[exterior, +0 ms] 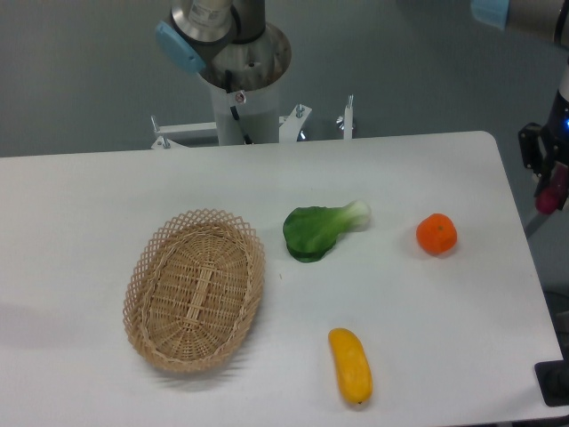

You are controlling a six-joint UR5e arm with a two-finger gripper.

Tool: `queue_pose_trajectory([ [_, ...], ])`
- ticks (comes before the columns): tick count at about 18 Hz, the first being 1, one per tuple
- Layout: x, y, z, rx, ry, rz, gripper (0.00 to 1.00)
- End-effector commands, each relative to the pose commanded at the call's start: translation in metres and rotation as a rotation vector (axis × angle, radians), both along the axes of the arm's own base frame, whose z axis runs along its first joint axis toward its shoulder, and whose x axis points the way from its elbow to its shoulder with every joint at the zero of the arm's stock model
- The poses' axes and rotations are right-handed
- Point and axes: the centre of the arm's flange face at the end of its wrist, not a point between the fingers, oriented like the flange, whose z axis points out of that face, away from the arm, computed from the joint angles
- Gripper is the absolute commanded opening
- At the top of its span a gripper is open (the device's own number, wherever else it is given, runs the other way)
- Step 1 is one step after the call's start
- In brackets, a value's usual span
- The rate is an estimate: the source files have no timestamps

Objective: Place the sweet potato in the basket
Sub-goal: 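Carry the held dark red sweet potato in the gripper toward the wicker basket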

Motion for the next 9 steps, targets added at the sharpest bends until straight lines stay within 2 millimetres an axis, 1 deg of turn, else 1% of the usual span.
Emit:
queue_pose_trajectory([
  [4,0.011,0.002,0.002,0.002,-0.006,0.004,0.27],
  [9,0.047,0.042,0.000,0.019,-0.043,0.061,0.27],
])
